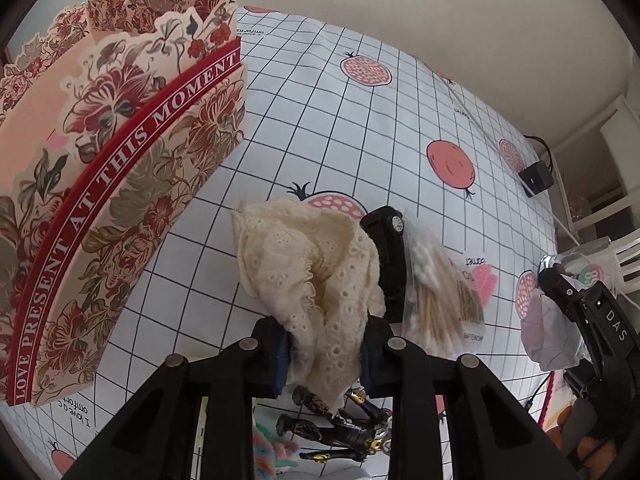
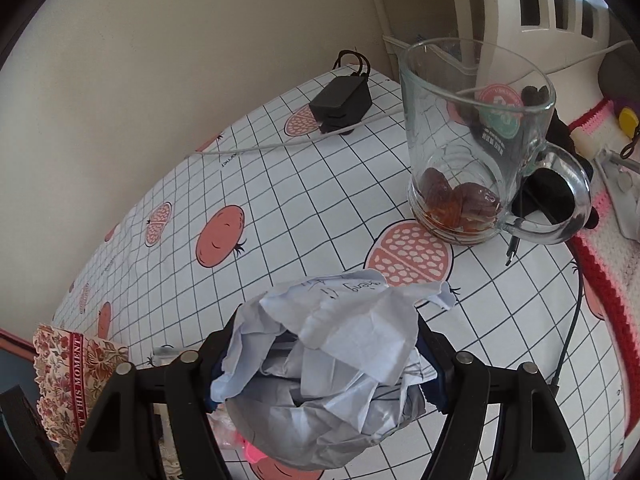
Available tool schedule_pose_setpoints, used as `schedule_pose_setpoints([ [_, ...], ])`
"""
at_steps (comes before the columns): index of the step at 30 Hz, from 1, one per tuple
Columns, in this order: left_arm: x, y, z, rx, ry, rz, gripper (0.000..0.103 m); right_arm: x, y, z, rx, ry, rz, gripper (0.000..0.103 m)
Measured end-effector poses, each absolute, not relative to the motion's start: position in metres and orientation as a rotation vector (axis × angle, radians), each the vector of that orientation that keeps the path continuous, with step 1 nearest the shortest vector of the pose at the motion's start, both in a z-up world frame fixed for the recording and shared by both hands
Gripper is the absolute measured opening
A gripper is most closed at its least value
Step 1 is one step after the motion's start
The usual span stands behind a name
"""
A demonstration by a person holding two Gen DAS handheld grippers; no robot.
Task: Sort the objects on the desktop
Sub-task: 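Carry the scrunchie and paper up over the pink gift box with both tools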
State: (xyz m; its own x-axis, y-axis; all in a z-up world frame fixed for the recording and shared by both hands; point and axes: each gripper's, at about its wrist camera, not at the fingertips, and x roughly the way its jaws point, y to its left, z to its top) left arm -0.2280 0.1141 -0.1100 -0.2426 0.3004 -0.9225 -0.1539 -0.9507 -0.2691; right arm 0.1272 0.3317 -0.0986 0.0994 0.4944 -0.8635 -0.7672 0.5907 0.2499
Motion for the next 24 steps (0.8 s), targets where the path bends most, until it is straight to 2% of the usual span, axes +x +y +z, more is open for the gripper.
schedule_pose_setpoints([
  [14, -0.238, 0.104, -0.086, -1.666, -0.309, 2.264, 0.026, 0.114, 0.341, -0.065, -0.218, 1.066, 1.0, 0.076],
  [24, -0.239, 0.083, -0.041, -1.533, -0.44, 2.298, 0.025, 0.078, 0.346, -0.026, -0.163, 0.987, 1.102, 0.076],
])
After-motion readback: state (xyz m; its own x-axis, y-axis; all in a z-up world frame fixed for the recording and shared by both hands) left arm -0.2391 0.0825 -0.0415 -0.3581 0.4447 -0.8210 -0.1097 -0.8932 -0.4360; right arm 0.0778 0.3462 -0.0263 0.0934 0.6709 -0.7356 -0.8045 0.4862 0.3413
